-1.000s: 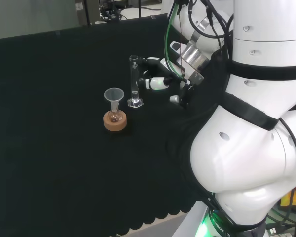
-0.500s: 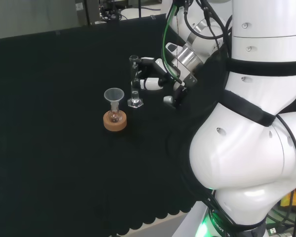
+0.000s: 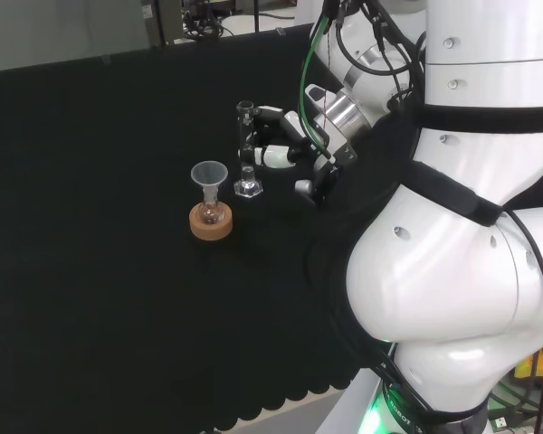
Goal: Pick up the graduated cylinder.
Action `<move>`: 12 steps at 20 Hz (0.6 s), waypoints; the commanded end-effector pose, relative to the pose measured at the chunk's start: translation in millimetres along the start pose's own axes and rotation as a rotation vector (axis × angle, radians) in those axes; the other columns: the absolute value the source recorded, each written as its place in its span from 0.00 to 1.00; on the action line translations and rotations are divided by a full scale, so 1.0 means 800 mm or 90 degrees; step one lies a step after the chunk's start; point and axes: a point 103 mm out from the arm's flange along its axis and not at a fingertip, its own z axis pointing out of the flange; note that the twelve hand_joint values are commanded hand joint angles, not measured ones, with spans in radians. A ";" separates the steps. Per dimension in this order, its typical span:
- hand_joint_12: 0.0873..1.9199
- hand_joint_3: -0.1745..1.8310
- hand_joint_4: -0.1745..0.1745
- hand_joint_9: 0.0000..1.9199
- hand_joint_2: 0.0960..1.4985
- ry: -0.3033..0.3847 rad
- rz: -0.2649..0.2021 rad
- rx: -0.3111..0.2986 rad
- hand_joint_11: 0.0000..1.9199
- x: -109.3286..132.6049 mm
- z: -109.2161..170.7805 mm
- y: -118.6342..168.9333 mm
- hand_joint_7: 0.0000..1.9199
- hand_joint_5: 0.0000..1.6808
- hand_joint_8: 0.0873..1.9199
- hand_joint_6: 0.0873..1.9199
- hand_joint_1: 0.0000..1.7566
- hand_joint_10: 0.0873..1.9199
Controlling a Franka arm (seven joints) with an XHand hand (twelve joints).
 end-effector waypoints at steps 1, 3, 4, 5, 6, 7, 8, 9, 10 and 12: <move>0.60 0.00 0.35 0.45 0.60 0.023 -0.010 0.000 0.31 -0.001 0.006 0.007 0.30 0.30 0.31 0.29 0.63 0.18; 0.59 0.00 0.35 0.44 0.60 0.027 -0.010 0.001 0.31 -0.001 0.007 0.008 0.29 0.30 0.31 0.30 0.63 0.18; 0.59 0.00 0.35 0.44 0.60 0.031 -0.010 0.002 0.31 -0.002 0.008 0.008 0.29 0.30 0.31 0.30 0.63 0.18; 0.59 0.00 0.34 0.44 0.60 0.032 -0.010 0.002 0.31 -0.003 0.008 0.008 0.29 0.30 0.31 0.30 0.63 0.18; 0.59 0.00 0.34 0.45 0.60 0.034 -0.008 0.001 0.31 -0.005 0.009 0.008 0.29 0.30 0.31 0.30 0.63 0.18; 0.59 0.00 0.33 0.45 0.60 0.037 -0.008 0.000 0.32 -0.006 0.009 0.008 0.29 0.29 0.32 0.30 0.64 0.18; 0.58 0.00 0.32 0.45 0.60 0.039 -0.007 -0.001 0.33 -0.007 0.009 0.008 0.29 0.29 0.32 0.31 0.64 0.18; 0.57 0.00 0.31 0.45 0.60 0.041 -0.006 -0.001 0.34 -0.008 0.009 0.008 0.29 0.28 0.32 0.31 0.64 0.18; 0.57 0.00 0.30 0.46 0.61 0.043 -0.005 -0.001 0.35 -0.009 0.010 0.008 0.29 0.28 0.32 0.31 0.65 0.18; 0.55 0.00 0.29 0.47 0.61 0.046 -0.006 0.000 0.37 -0.010 0.011 0.008 0.29 0.28 0.33 0.32 0.66 0.17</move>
